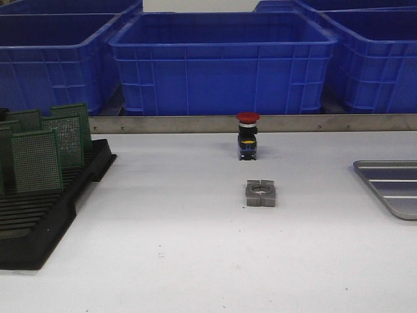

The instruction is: Place circuit board on tray

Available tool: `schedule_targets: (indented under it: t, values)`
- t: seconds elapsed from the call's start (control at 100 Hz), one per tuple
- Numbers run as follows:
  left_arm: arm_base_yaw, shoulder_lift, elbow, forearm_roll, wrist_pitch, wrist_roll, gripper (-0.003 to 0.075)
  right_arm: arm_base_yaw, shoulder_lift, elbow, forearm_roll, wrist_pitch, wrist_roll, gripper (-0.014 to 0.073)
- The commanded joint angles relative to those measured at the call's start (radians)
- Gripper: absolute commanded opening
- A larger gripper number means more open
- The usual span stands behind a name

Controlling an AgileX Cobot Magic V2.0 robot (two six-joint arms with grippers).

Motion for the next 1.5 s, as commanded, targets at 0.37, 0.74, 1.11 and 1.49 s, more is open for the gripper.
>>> schedule_targets:
  t: [0.37, 0.74, 1.11, 1.49]
  values:
    - [0.001, -0.032, -0.010, -0.073, -0.075, -0.011, -0.0019, 0.002, -0.017, 0.003, 0.002, -0.078, -0.010, -0.0069]
    - [0.001, 0.106, -0.369, -0.125, 0.278, -0.011, -0.0019, 0.002, -0.017, 0.003, 0.002, -0.078, -0.010, -0.0069]
    - [0.001, 0.522, -0.809, -0.125, 0.811, 0.088, -0.0019, 0.002, -0.017, 0.003, 0.002, -0.078, -0.010, -0.0069]
    - [0.001, 0.848, -1.059, -0.140, 0.999, 0.107, -0.0019, 0.002, -0.017, 0.003, 0.002, -0.078, -0.010, -0.0069]
